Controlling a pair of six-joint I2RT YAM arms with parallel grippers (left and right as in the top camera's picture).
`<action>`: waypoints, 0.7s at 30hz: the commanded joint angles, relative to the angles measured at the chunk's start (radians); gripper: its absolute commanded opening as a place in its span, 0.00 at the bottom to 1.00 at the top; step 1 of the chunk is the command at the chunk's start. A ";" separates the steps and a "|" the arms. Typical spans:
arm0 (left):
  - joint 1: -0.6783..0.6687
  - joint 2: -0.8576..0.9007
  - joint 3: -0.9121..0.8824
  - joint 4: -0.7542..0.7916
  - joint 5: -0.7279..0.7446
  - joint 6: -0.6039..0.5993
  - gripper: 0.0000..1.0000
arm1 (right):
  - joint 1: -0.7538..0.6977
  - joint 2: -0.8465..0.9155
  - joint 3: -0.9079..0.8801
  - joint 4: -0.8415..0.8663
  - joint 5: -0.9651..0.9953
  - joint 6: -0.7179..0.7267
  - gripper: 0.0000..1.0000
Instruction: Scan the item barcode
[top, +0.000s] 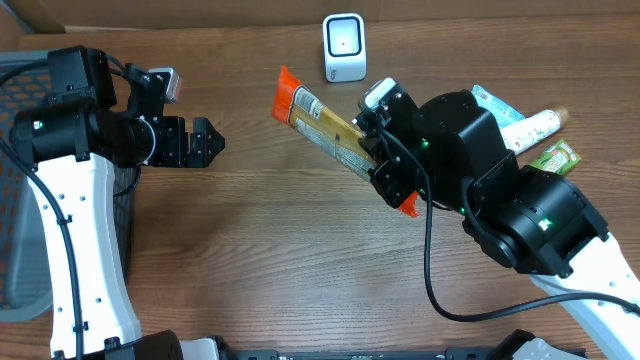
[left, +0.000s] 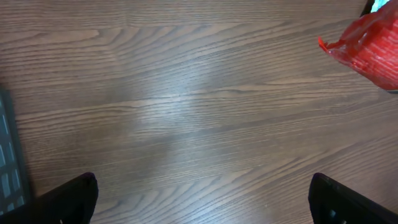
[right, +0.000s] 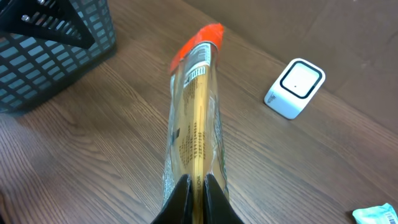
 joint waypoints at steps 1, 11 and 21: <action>-0.005 0.001 0.013 0.001 0.010 0.022 1.00 | 0.003 -0.005 0.028 0.037 -0.006 0.045 0.04; -0.005 0.001 0.013 0.001 0.010 0.022 0.99 | 0.003 0.272 -0.120 0.128 -0.184 0.089 0.04; -0.005 0.001 0.013 0.001 0.010 0.022 1.00 | -0.017 0.451 -0.131 0.272 -0.087 0.116 0.10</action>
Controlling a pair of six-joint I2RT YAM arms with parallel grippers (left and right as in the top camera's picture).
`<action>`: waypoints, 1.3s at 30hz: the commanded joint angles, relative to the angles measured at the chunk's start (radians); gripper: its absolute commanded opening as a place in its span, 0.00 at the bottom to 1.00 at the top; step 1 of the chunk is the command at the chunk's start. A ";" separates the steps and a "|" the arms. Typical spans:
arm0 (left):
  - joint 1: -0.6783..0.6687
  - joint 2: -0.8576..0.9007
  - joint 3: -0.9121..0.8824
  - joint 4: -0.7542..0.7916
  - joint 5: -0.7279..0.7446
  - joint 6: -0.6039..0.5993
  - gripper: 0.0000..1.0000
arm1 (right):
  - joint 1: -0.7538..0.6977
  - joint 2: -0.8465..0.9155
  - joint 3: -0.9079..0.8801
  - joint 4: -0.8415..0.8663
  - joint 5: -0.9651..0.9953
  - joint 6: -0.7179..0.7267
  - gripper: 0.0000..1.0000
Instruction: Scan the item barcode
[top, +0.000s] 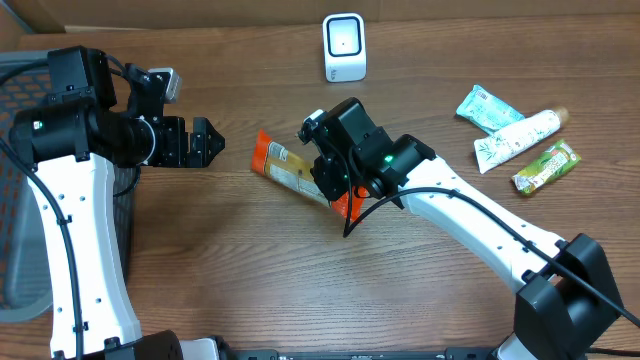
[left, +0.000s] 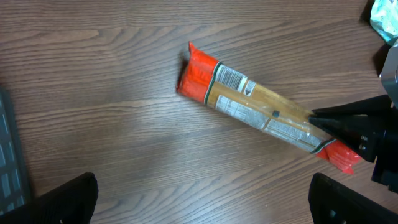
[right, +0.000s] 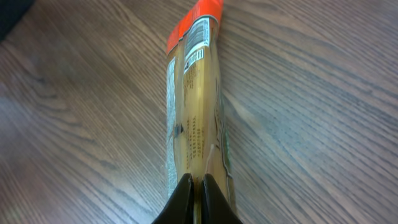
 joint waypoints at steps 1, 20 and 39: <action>-0.005 0.001 0.013 0.001 0.010 0.022 0.99 | -0.017 -0.002 0.039 -0.010 0.106 0.010 0.18; -0.005 0.001 0.013 0.001 0.010 0.022 1.00 | 0.082 0.090 0.034 -0.090 0.349 -0.165 0.75; -0.005 0.001 0.013 0.001 0.011 0.022 1.00 | 0.218 0.355 0.030 0.001 0.676 -0.154 0.88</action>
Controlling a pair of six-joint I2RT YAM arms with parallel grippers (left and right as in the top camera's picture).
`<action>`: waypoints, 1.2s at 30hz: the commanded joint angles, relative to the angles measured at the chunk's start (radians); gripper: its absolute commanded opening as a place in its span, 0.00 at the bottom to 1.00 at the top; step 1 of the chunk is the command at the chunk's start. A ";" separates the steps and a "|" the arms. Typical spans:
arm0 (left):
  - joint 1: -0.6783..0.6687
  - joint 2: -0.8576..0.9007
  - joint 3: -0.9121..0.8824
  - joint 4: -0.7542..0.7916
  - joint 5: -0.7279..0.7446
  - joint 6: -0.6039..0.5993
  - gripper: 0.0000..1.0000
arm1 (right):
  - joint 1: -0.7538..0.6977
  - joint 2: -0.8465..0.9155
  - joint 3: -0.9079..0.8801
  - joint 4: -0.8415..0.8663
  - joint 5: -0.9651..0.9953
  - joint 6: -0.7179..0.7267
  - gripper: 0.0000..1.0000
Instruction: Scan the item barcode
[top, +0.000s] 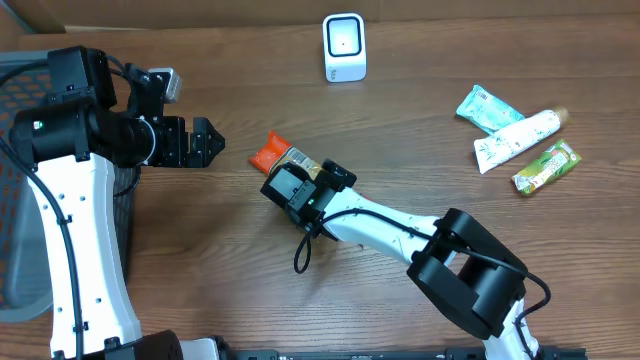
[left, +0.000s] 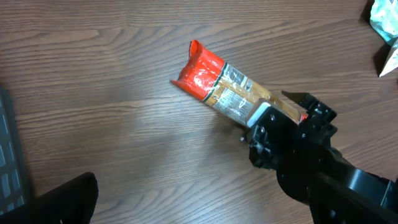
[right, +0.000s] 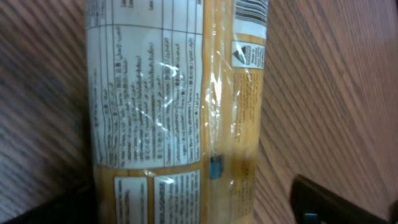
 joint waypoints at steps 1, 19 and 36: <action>-0.005 0.001 0.013 0.001 0.010 0.022 0.99 | -0.021 0.032 -0.002 0.008 -0.014 0.002 0.86; -0.005 0.001 0.013 0.001 0.010 0.022 1.00 | -0.050 0.061 -0.055 0.023 -0.007 -0.006 0.20; -0.005 0.001 0.013 0.001 0.010 0.022 1.00 | -0.164 -0.161 0.092 -0.122 -0.527 0.079 0.04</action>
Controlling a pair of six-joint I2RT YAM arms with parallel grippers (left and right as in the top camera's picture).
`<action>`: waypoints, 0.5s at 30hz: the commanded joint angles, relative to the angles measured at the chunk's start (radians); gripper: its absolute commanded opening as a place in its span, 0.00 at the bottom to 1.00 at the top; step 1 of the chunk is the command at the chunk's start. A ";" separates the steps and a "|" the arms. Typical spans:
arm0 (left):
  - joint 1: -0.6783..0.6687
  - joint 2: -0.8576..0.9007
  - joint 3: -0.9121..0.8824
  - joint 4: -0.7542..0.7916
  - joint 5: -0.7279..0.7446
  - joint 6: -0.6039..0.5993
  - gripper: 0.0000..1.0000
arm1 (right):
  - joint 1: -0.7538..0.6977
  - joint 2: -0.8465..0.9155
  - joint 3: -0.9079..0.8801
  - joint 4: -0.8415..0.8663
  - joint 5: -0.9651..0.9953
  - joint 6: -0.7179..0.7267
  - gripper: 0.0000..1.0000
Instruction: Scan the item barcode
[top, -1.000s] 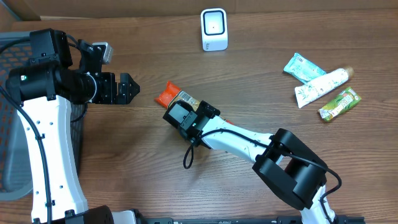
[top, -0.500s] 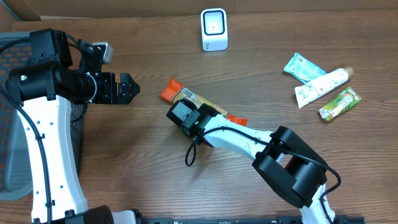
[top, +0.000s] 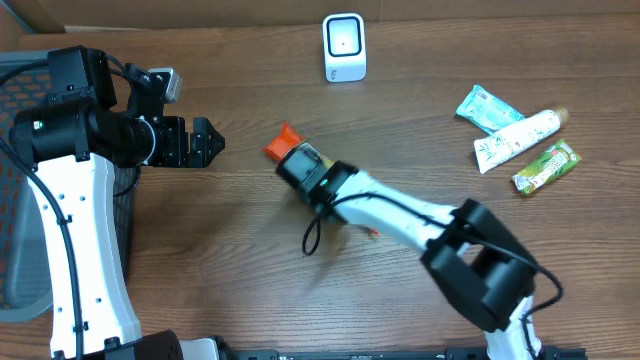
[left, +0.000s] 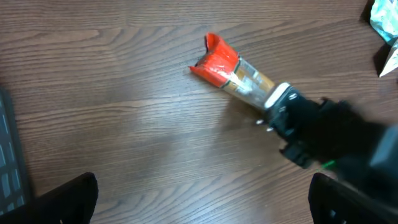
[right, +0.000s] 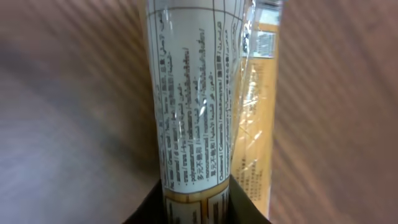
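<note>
A long clear snack packet (top: 283, 145) with orange ends lies on the wooden table (top: 200, 260), left of centre. Its printed label (right: 199, 106) fills the right wrist view, with a small barcode at the upper right of the packet. My right gripper (right: 196, 205) is shut across the packet's width, low over the table (left: 292, 115). The orange end (left: 216, 61) sticks out past it toward the far left. The white scanner (top: 344, 47) stands at the back edge. My left gripper (top: 205, 140) hangs open to the left, holding nothing (left: 202, 199).
A teal packet (top: 487, 107), a white tube (top: 520, 133) and a green packet (top: 546, 165) lie at the right. A grey mesh basket (top: 15, 110) stands at the left edge, under the left arm.
My right gripper was open with its fingers either side of the lying packet; now it is shut across the packet's width. The packet has shifted slightly up and right. The left arm is unchanged.
My right gripper first held the packet by its edge in the air in front of the scanner. Then the packet lay on the table mid-left, still pinched. Then the gripper stood open over it, and now it grips the packet across its width.
</note>
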 joint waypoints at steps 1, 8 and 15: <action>-0.004 0.001 0.013 0.002 0.010 0.022 1.00 | -0.094 -0.162 0.073 -0.013 -0.408 0.019 0.04; -0.005 0.001 0.013 0.001 0.010 0.022 1.00 | -0.370 -0.305 0.093 0.062 -1.176 0.058 0.04; -0.005 0.001 0.013 0.002 0.010 0.022 1.00 | -0.511 -0.255 0.093 0.163 -1.346 0.181 0.04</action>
